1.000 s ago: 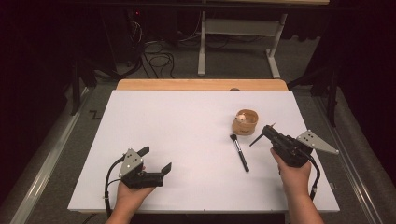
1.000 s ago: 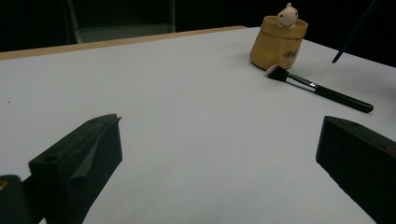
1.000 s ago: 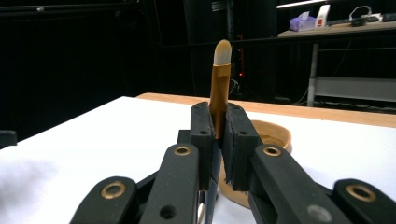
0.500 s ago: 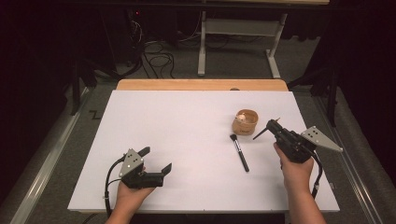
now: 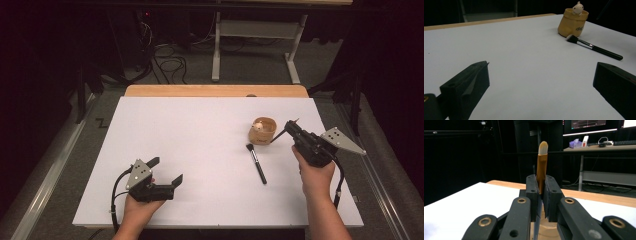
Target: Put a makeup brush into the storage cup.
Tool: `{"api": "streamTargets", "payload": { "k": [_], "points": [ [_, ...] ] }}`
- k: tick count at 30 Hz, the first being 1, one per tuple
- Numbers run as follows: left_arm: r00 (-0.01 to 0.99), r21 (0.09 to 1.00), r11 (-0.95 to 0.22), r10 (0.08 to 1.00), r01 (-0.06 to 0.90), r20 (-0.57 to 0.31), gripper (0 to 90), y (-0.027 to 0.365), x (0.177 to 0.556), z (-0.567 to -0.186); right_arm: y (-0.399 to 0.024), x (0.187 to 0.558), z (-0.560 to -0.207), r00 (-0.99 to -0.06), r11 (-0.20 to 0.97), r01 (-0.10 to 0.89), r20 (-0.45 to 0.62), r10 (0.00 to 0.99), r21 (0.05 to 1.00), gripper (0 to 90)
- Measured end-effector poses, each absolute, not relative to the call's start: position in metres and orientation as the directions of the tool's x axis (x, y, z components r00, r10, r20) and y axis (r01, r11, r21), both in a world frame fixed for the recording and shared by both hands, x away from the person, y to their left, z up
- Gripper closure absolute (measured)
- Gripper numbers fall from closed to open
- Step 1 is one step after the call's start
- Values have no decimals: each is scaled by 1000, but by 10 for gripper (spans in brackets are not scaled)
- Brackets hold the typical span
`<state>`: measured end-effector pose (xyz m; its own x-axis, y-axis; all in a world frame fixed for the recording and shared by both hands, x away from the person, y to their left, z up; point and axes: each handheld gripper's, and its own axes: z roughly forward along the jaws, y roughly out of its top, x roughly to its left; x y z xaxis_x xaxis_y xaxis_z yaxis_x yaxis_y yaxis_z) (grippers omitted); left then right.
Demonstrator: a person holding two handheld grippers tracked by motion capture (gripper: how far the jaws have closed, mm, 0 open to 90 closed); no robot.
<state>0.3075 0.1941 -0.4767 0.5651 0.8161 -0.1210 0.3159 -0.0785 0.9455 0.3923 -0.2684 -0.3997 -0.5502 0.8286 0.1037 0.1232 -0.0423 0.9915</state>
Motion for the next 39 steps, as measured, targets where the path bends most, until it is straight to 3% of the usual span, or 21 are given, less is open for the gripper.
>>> {"api": "streamTargets", "payload": {
  "k": [39],
  "points": [
    [564,946,-85,818,313,-113,16,196,307,-476,-251,430,-386,-507,-6,100,56,860,995,851]
  ]
}}
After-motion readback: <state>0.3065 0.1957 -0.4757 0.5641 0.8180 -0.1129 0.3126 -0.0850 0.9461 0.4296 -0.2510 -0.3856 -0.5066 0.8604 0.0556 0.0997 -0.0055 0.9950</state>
